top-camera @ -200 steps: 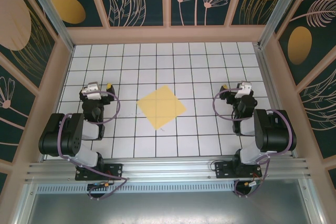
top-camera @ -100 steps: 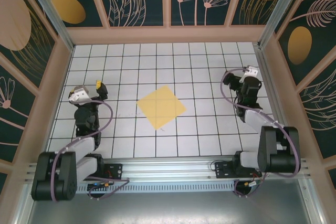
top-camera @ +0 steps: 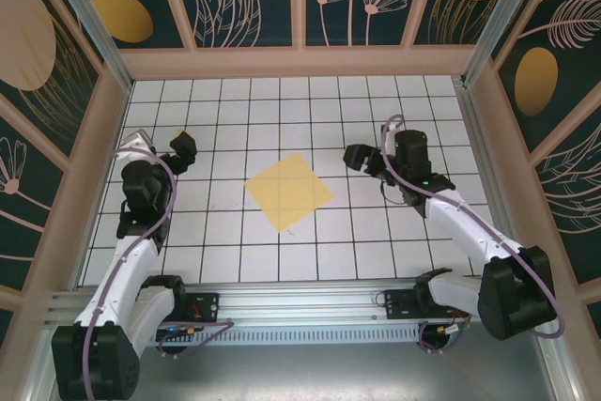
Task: Fold a paper plane with a square sheet of paper (pick it up from the middle)
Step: Rotate the square sheet of paper at the center of the table.
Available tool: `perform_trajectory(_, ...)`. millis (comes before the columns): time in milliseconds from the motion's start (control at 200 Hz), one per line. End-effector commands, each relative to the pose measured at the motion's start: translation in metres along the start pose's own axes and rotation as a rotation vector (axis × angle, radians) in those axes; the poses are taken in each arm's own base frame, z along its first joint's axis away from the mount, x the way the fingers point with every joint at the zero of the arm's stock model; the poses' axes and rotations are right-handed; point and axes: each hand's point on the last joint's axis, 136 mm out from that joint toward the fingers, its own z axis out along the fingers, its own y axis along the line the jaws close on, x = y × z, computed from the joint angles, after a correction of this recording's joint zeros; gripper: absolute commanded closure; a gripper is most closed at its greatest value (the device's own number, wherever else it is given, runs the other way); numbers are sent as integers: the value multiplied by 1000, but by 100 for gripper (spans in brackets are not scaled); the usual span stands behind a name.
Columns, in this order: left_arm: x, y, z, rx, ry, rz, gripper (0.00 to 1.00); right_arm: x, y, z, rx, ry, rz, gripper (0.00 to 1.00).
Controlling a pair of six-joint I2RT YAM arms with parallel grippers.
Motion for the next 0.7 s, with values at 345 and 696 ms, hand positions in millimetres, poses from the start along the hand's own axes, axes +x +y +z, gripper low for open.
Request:
perform_trajectory(345,91,-24,-22,195,400,-364,1,107,59,117,84,424,-141,23)
perform_trajectory(696,124,-22,-29,234,517,-345,1,98,19,185,284,460,-117,27)
